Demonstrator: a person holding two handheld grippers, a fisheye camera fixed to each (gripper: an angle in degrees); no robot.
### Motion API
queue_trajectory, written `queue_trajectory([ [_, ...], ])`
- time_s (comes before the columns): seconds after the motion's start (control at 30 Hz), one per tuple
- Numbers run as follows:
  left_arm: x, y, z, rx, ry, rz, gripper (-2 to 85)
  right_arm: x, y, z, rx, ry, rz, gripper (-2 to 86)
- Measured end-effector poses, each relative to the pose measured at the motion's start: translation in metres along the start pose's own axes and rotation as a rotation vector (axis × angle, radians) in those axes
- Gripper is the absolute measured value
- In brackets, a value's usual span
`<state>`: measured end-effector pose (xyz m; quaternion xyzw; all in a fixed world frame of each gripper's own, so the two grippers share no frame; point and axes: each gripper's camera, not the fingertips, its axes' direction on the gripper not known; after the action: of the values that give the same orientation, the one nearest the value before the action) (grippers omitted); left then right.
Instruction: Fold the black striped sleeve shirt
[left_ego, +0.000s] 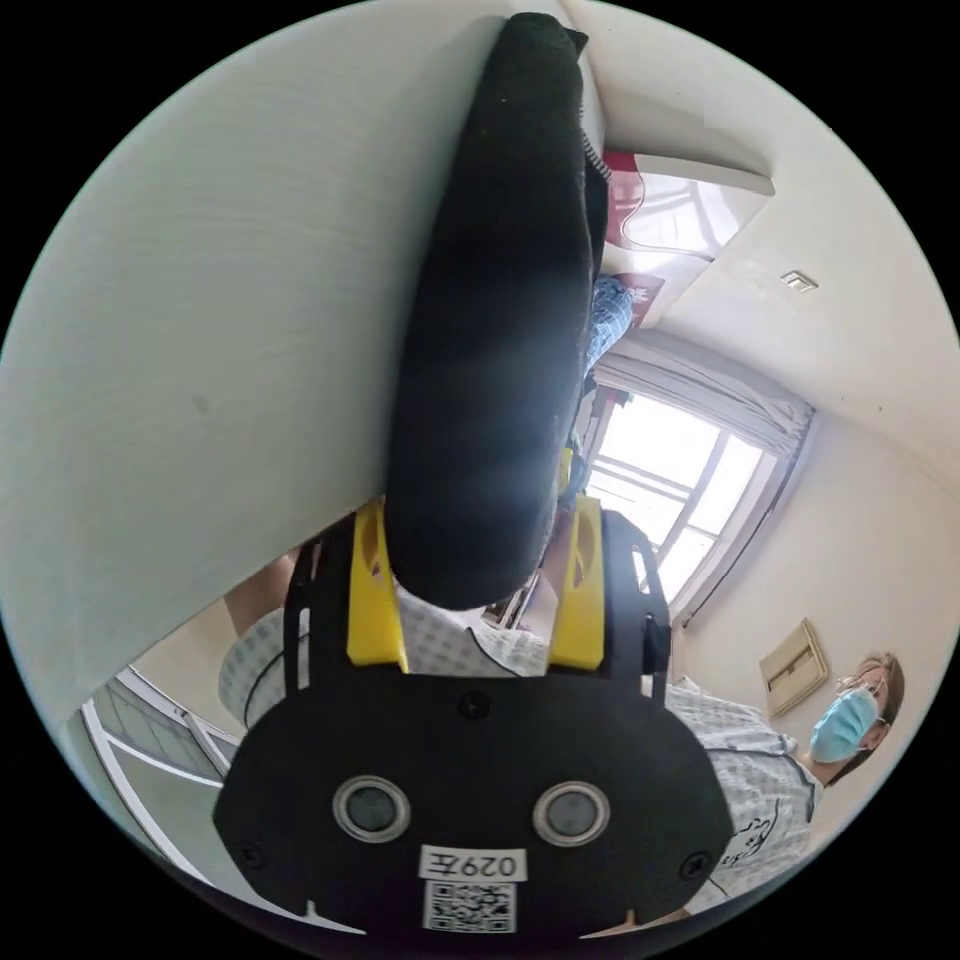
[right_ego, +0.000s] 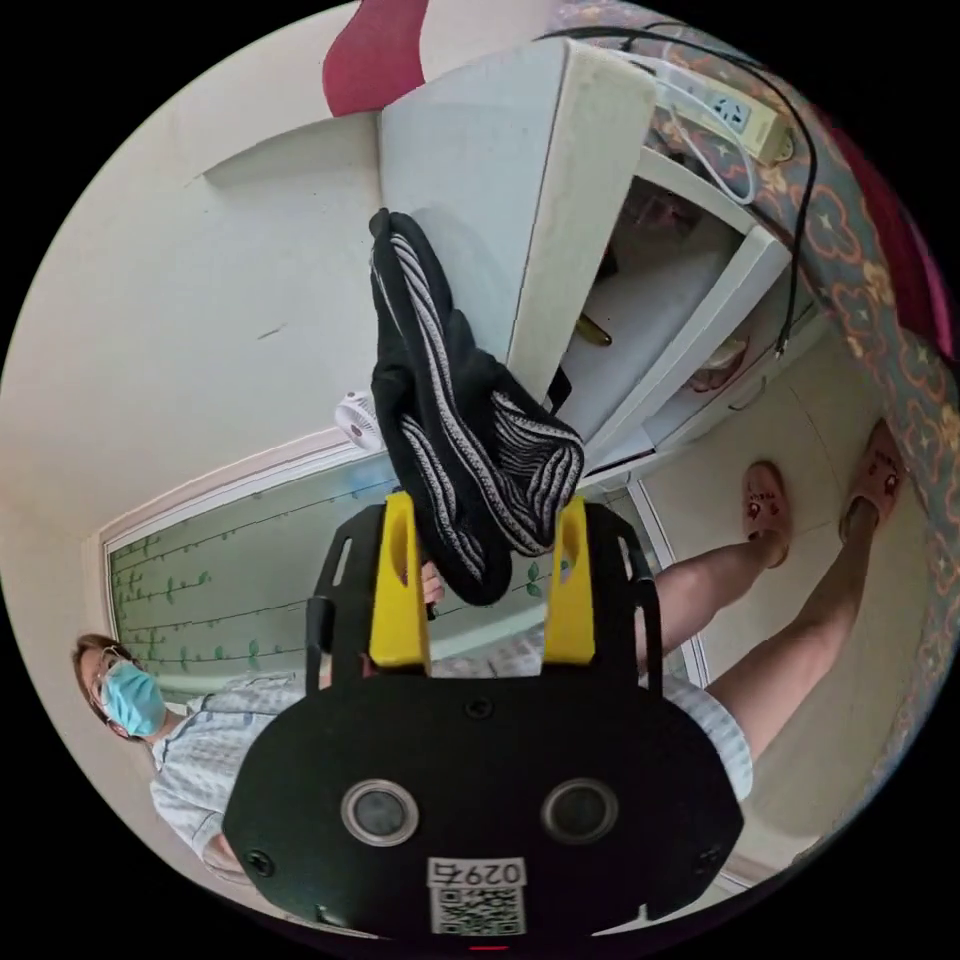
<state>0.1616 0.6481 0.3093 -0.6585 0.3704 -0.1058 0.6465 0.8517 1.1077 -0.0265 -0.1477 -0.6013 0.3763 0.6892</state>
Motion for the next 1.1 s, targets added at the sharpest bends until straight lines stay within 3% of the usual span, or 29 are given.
queue_trajectory([
  [0.07, 0.012, 0.003, 0.011, 0.002, -0.027, -0.027, 19.0, -0.019, 0.027, -0.025, -0.023, 0.082, -0.012, 6.4],
  [0.3, 0.045, 0.048, 0.064, -0.158, -0.016, -0.065, 16.5, -0.068, 0.127, -0.100, -0.251, 0.124, -0.057, 3.9],
  [0.43, 0.107, 0.066, 0.099, -0.236, 0.130, 0.076, 15.6, -0.128, 0.182, -0.184, -0.209, -0.068, -0.239, 3.2],
  [0.6, 0.227, 0.024, 0.159, -0.344, 0.272, 0.321, 15.1, -0.233, 0.210, -0.309, -0.118, -0.002, -0.545, 2.5],
  [0.77, 0.415, -0.059, 0.276, -0.556, 0.271, 0.694, 14.9, -0.328, 0.275, -0.488, 0.163, 0.288, -0.783, 2.1],
  [0.9, 0.542, -0.069, 0.386, -0.677, 0.177, 0.951, 15.2, -0.351, 0.350, -0.600, 0.471, 0.520, -0.773, 2.0],
  [0.97, 0.586, -0.069, 0.467, -0.763, 0.109, 1.005, 15.5, -0.330, 0.394, -0.664, 0.692, 0.601, -0.600, 2.2],
  [1.1, 0.571, -0.066, 0.571, -0.866, -0.042, 0.870, 14.4, -0.232, 0.428, -0.743, 0.941, 0.572, -0.183, 2.9],
])
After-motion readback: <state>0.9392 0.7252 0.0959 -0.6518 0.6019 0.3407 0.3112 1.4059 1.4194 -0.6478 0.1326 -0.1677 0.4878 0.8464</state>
